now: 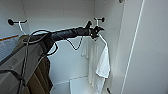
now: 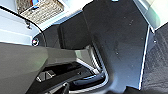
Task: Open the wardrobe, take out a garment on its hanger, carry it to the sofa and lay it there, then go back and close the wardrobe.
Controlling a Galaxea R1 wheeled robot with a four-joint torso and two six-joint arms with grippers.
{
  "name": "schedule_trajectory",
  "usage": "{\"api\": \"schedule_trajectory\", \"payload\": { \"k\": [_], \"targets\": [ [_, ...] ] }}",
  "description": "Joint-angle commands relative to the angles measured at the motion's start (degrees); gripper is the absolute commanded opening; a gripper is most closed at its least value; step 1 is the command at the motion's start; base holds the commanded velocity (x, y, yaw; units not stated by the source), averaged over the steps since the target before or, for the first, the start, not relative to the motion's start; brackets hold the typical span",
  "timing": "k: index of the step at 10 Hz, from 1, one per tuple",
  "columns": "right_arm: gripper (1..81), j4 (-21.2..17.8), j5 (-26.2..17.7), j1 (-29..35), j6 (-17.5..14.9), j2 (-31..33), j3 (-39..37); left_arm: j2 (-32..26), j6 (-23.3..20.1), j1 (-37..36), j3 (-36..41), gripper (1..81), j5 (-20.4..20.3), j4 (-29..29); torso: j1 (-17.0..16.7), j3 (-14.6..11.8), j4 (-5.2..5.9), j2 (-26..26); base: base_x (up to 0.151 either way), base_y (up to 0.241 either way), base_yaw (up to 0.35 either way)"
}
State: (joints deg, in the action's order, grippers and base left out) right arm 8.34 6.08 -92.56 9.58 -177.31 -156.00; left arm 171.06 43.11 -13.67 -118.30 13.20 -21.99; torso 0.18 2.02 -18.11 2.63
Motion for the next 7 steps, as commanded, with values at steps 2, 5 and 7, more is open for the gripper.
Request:
{"api": "schedule_trajectory", "payload": {
  "k": [2,5,7],
  "targets": [
    [81.1,-0.2,-2.9,1.4,-0.4,-1.0,0.6,3.9,-0.6,-11.5,-6.5,81.1,-2.6,3.5,0.0,0.0,0.0,0.0,0.0,0.0,0.0],
    [81.1,-0.2,-2.9,1.4,-0.4,-1.3,0.5,8.7,-0.6,-11.6,-10.7,81.1,-2.7,5.5,0.0,0.0,0.0,0.0,0.0,0.0,0.0],
    [81.1,-0.2,-2.9,1.4,-0.4,-1.3,0.5,9.7,-0.6,-11.6,-11.2,81.1,-2.7,7.7,0.0,0.0,0.0,0.0,0.0,0.0,0.0]
  ]
}}
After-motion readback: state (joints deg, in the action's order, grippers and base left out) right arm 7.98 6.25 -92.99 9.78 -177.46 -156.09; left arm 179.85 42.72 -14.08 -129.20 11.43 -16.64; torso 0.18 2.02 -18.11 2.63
